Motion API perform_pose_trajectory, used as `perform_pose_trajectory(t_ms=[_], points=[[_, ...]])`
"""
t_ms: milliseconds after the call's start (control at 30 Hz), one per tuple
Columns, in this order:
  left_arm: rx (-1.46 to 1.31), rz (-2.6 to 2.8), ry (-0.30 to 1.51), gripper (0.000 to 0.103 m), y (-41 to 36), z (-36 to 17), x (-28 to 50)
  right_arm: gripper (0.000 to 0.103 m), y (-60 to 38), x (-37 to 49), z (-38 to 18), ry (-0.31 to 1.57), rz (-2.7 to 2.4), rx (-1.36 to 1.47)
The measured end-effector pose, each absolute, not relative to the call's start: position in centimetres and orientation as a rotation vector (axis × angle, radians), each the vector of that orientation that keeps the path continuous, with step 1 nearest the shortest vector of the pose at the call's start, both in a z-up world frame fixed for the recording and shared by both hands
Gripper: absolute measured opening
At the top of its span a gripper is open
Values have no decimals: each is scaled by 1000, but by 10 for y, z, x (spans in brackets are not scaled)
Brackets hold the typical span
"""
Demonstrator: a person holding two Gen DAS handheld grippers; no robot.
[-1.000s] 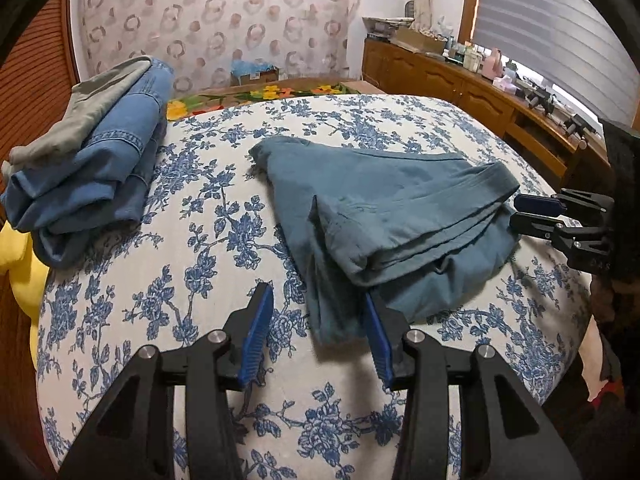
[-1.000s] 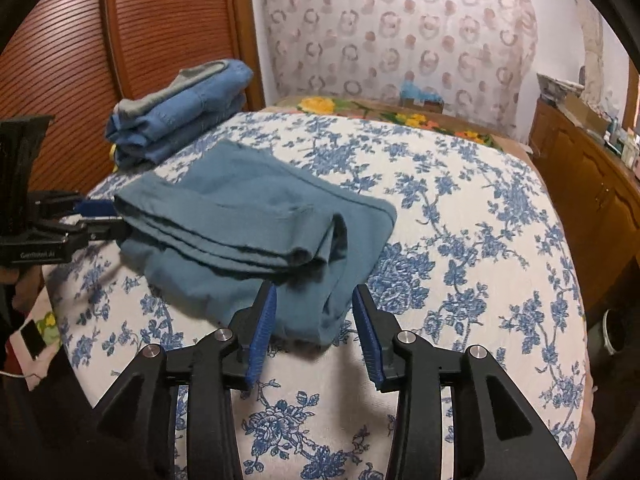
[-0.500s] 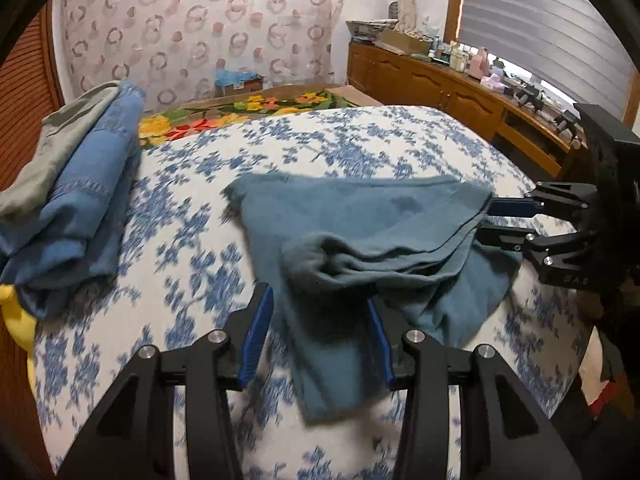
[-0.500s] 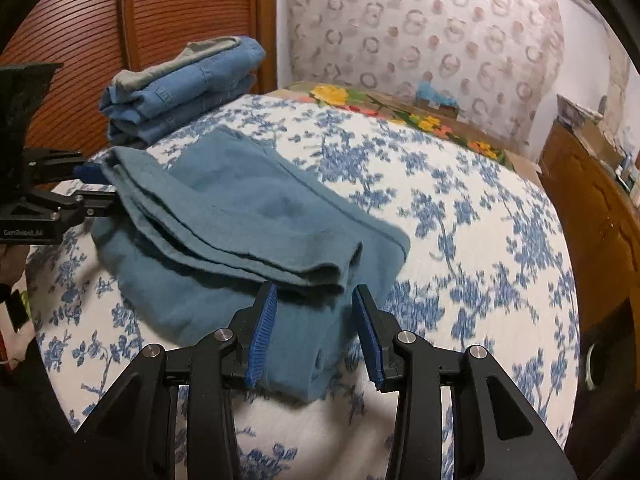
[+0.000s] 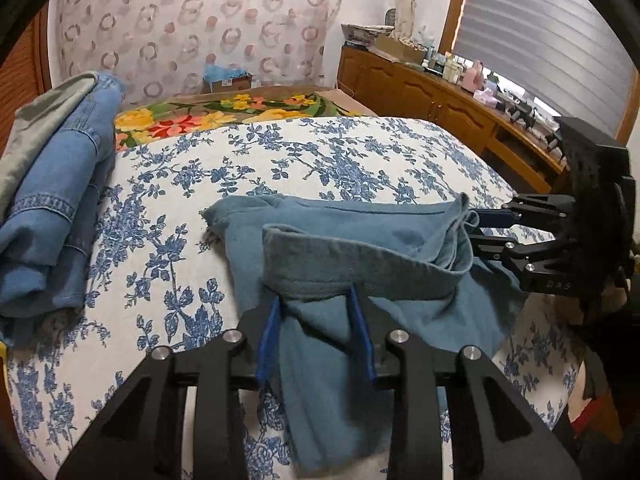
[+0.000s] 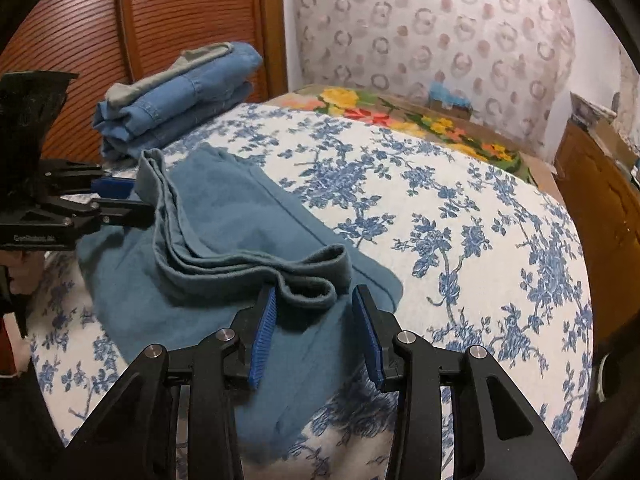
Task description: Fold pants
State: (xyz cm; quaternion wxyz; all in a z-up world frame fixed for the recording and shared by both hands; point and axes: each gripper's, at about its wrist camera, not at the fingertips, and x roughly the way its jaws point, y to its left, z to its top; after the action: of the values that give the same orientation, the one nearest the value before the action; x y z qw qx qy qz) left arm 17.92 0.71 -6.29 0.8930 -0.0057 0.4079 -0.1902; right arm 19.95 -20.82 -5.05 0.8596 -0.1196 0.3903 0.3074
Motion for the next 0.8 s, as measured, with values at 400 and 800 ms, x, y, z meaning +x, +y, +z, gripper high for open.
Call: perform_pose_trajectory(t_ms=[400, 800], points=[[-30, -395, 829, 8, 9, -63, 181, 11, -209, 213, -50, 840, 709, -164], [26, -289, 753, 12, 2, -36, 189, 9, -199, 208, -29, 761, 501, -223]])
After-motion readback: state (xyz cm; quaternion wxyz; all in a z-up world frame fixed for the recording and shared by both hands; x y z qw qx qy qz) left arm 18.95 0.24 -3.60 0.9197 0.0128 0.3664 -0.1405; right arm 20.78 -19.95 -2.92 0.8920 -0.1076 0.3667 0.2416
